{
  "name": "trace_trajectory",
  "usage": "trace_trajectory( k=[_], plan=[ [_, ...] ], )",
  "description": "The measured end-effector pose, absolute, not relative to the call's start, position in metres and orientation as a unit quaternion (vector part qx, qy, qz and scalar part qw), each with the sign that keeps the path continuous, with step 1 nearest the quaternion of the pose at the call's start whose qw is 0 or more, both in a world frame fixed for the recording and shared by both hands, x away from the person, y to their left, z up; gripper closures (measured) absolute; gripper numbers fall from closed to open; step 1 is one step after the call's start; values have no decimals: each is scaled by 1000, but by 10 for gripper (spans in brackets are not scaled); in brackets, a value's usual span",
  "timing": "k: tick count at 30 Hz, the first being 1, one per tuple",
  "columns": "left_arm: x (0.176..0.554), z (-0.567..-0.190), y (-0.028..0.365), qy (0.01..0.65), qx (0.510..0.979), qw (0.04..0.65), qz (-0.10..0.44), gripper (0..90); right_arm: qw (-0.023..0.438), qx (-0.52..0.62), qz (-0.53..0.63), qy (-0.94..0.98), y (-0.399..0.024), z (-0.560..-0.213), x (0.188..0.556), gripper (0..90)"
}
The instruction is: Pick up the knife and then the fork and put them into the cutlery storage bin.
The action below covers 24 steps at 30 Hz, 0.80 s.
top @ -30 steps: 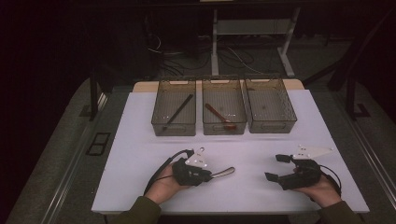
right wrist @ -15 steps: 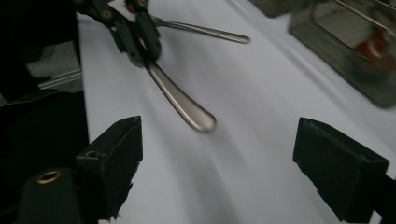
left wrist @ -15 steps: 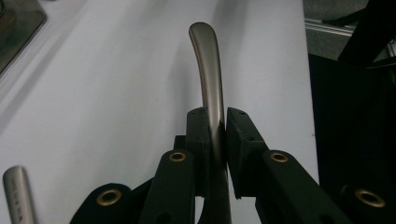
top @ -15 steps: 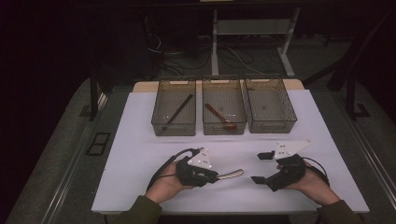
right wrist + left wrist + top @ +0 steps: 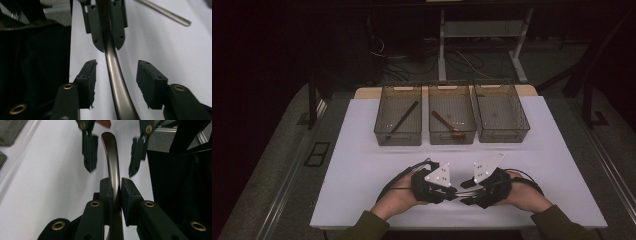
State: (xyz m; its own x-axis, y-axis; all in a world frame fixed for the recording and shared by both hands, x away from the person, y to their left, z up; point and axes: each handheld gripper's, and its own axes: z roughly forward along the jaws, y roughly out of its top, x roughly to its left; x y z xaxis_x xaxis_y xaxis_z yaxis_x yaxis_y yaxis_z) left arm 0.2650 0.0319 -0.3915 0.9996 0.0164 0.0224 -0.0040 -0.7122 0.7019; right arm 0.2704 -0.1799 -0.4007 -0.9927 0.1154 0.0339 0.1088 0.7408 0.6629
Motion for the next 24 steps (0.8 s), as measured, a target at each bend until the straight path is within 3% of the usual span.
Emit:
trace_trajectory(
  k=[4,14,24],
  plan=[
    [263,-391,29,2,926,376,10,793,-3,41,340,940,-170,-403,269,629],
    [262,-389,25,-13,929,368,14,793,0,27,319,947,-161,-403,268,756],
    [263,-393,25,-11,932,363,2,776,-8,16,315,949,-159,-406,264,785]
  ],
)
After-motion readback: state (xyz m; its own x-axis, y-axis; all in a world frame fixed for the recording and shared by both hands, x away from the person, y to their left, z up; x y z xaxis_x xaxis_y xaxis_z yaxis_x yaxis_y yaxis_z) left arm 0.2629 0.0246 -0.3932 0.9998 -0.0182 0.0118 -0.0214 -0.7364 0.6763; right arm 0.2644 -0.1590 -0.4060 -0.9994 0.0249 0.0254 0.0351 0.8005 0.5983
